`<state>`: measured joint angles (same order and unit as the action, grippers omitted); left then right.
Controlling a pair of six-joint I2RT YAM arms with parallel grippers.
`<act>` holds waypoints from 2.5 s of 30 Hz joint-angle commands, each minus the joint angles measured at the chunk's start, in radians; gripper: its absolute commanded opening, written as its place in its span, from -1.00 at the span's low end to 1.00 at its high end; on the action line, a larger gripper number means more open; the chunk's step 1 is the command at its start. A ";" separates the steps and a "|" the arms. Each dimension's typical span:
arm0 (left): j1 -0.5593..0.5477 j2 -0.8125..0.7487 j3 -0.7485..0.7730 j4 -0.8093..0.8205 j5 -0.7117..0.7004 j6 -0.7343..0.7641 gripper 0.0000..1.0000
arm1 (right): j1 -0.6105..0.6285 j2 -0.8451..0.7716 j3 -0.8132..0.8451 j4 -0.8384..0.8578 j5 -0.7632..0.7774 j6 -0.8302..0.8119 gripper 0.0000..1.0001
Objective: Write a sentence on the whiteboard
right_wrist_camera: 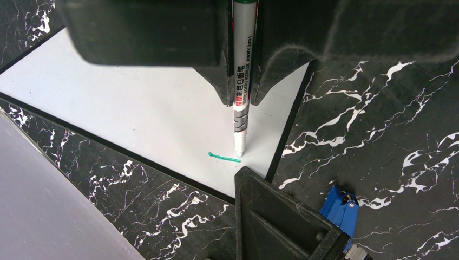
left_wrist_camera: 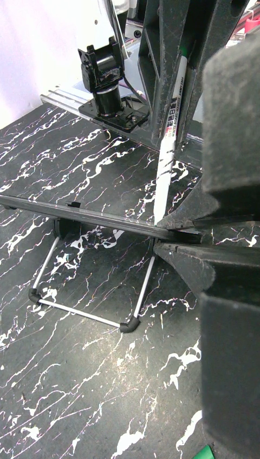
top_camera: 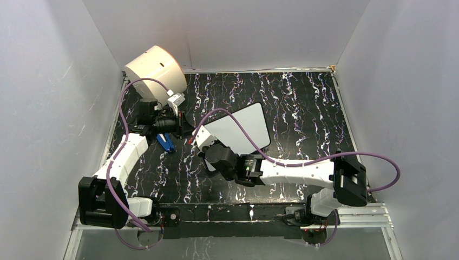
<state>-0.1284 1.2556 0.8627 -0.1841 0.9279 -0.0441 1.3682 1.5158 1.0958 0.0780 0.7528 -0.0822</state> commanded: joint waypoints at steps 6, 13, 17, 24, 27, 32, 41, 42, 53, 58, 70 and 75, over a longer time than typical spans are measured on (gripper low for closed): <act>-0.005 0.008 0.007 -0.049 -0.031 0.005 -1.00 | -0.002 -0.011 0.022 0.087 0.035 0.007 -1.00; -0.005 0.010 0.007 -0.049 -0.032 0.006 -1.00 | -0.003 -0.004 0.024 0.099 0.040 0.002 -1.00; -0.005 0.009 0.005 -0.049 -0.032 0.006 -1.00 | -0.003 0.008 0.030 0.095 0.041 0.001 -1.00; -0.005 0.010 0.007 -0.048 -0.032 0.006 -1.00 | -0.004 0.015 0.039 0.051 0.055 0.012 -1.00; -0.005 0.010 0.007 -0.048 -0.032 0.004 -1.00 | -0.004 0.016 0.049 0.017 0.058 0.026 -1.00; -0.005 0.013 0.007 -0.048 -0.032 0.006 -1.00 | -0.003 0.020 0.052 -0.016 0.071 0.044 -1.00; -0.005 0.014 0.007 -0.049 -0.033 0.006 -1.00 | -0.004 0.041 0.078 -0.107 0.041 0.074 -1.00; -0.005 0.014 0.008 -0.049 -0.034 0.006 -1.00 | -0.003 0.045 0.081 -0.119 0.038 0.075 -1.00; -0.005 0.015 0.008 -0.048 -0.035 0.006 -1.00 | -0.004 0.039 0.092 -0.224 0.025 0.141 -1.00; -0.005 0.015 0.010 -0.048 -0.035 0.006 -1.00 | -0.003 0.029 0.089 -0.243 0.007 0.156 -1.00; -0.005 0.024 0.011 -0.048 -0.037 0.004 -1.00 | -0.004 -0.029 0.069 -0.201 -0.015 0.133 -1.00; -0.005 0.024 0.011 -0.048 -0.039 0.003 -1.00 | -0.004 -0.077 0.036 -0.128 -0.017 0.104 -1.00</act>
<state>-0.1280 1.2667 0.8650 -0.1799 0.9276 -0.0452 1.3682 1.5150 1.1473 -0.1535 0.7315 0.0448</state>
